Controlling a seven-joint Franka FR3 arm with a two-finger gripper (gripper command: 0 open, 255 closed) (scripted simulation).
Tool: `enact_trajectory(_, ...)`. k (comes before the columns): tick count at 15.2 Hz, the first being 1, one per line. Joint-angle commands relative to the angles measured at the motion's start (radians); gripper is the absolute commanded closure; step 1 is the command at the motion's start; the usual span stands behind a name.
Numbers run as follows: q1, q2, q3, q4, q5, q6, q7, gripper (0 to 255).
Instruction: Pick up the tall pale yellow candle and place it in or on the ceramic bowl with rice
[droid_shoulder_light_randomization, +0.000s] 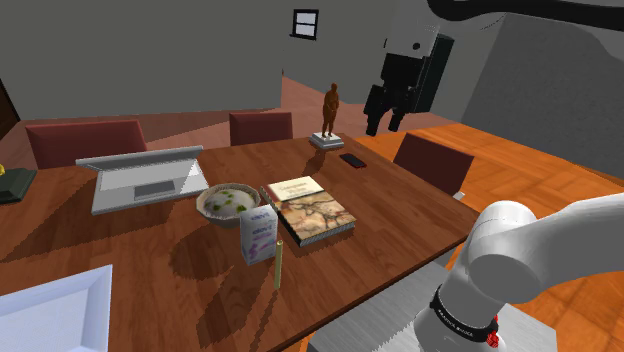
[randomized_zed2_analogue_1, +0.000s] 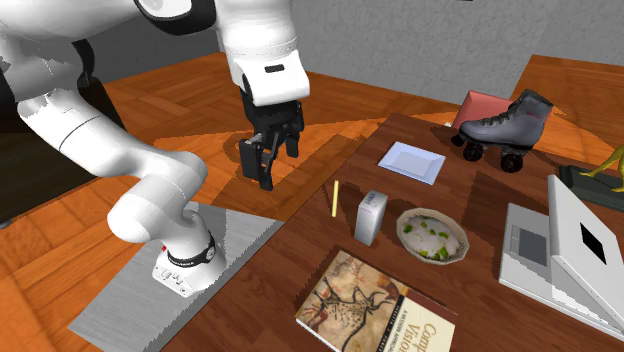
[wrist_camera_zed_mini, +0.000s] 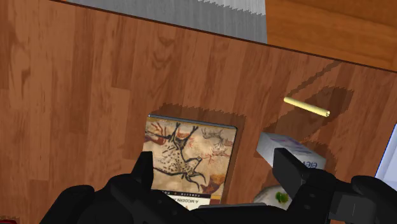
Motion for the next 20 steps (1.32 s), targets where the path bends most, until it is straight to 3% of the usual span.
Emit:
enact_trajectory(1, 0.0, 0.0, 0.0, 0.0, 0.0, 0.0, 0.0, 0)
enact_trajectory(10, 0.065, 0.07, 0.153, -0.146, 0.086, 0.221, 0.119, 0)
enact_trajectory(20, 0.129, 0.275, 0.333, -0.197, 0.146, 0.486, 0.254, 0)
